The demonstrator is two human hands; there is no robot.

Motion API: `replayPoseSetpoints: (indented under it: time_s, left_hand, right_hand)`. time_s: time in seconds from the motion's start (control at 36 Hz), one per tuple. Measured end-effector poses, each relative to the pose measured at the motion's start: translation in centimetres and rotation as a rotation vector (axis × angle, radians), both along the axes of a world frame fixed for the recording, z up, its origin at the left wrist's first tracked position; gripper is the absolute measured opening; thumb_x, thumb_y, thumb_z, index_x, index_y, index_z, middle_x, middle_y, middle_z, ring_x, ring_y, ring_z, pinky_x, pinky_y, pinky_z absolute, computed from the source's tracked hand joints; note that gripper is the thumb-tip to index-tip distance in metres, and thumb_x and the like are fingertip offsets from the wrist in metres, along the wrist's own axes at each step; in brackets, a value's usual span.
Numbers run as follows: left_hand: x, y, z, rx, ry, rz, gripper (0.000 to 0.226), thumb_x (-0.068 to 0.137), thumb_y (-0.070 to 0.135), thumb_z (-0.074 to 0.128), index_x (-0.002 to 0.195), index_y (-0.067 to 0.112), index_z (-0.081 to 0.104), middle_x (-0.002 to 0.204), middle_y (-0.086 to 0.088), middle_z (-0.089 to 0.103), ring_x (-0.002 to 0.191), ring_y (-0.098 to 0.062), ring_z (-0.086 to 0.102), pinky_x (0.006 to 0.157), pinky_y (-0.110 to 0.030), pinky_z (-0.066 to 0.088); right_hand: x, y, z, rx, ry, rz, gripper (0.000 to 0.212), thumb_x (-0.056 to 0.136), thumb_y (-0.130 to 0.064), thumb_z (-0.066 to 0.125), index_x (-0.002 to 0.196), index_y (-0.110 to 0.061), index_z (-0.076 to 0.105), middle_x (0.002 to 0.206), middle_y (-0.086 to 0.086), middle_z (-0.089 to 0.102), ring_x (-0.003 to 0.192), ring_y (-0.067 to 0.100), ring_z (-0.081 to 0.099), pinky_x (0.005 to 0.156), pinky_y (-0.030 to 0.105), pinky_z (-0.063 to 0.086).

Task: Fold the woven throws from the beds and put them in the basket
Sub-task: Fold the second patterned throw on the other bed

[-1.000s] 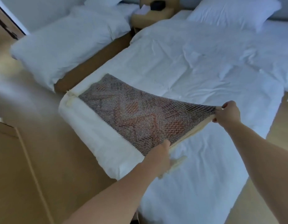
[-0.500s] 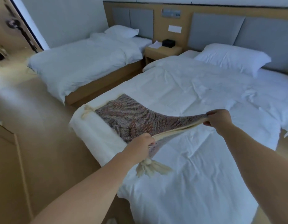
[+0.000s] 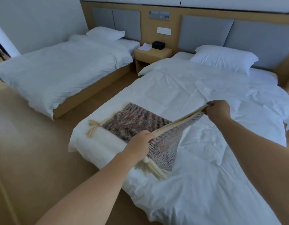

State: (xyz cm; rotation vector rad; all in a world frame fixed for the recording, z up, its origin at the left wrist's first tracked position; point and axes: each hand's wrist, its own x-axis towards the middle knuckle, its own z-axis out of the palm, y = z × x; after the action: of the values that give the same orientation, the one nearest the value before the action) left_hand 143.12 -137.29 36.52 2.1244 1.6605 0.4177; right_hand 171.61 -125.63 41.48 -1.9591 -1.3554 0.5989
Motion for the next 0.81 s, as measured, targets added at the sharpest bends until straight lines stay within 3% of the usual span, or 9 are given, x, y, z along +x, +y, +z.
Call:
replayPoseSetpoints:
  time_s: [0.08,0.22,0.33,0.47,0.64,0.81]
  left_hand:
    - [-1.9,1.4,-0.4,0.012,-0.001,0.002,0.034,0.09,-0.007,0.046,0.108,0.016,0.063,0.117,0.0,0.054,0.089,-0.019,0.059,0.08,-0.039,0.051]
    - [-3.9,3.8,-0.9,0.008,0.006,0.034,0.033,0.09,-0.006,0.047,0.109,0.016,0.063,0.12,0.002,0.053,0.093,-0.018,0.059,0.083,-0.036,0.052]
    - [-5.2,5.7,-1.1,0.025,0.016,0.062,0.031,0.09,-0.005,0.048,0.107,0.016,0.063,0.119,0.002,0.056,0.093,-0.017,0.06,0.083,-0.036,0.053]
    - [-6.9,7.6,-1.0,0.009,0.029,0.107,0.031,0.09,-0.007,0.047,0.103,0.016,0.063,0.116,0.001,0.057,0.095,-0.017,0.059,0.084,-0.037,0.051]
    - [-9.1,10.1,-1.4,-0.022,0.058,0.192,0.027,0.091,-0.003,0.049,0.104,0.017,0.063,0.114,0.003,0.057,0.09,-0.016,0.06,0.081,-0.033,0.052]
    - [-11.5,12.5,-2.2,-0.038,0.056,0.2,0.025,0.091,-0.002,0.05,0.1,0.018,0.063,0.11,0.002,0.058,0.085,-0.015,0.06,0.076,-0.032,0.052]
  right_hand:
    - [-1.6,1.0,-0.3,0.028,-0.071,0.02,0.02,0.081,0.003,0.055,0.09,0.001,0.073,0.088,0.02,0.07,0.079,0.031,0.061,0.069,0.036,0.051]
    - [-3.1,3.8,-1.6,0.032,-0.074,-0.01,0.021,0.085,-0.008,0.051,0.096,-0.006,0.07,0.105,0.018,0.06,0.077,0.033,0.057,0.067,0.029,0.04]
    - [-3.9,6.3,-1.9,0.016,-0.087,0.091,0.016,0.087,-0.01,0.052,0.094,-0.003,0.064,0.089,0.013,0.06,0.08,0.027,0.053,0.068,0.03,0.038]
    - [-5.4,9.6,-2.4,0.026,0.009,0.168,0.007,0.089,-0.014,0.055,0.091,-0.008,0.059,0.087,0.011,0.06,0.081,0.028,0.054,0.067,0.033,0.039]
    - [-7.8,12.8,-3.0,0.026,0.041,0.309,0.014,0.089,-0.004,0.051,0.094,-0.002,0.064,0.086,0.011,0.061,0.075,0.026,0.052,0.065,0.031,0.039]
    - [-10.3,15.9,-3.7,0.011,0.063,0.327,0.013,0.09,-0.016,0.058,0.089,-0.005,0.064,0.072,0.002,0.055,0.067,0.02,0.049,0.061,0.03,0.038]
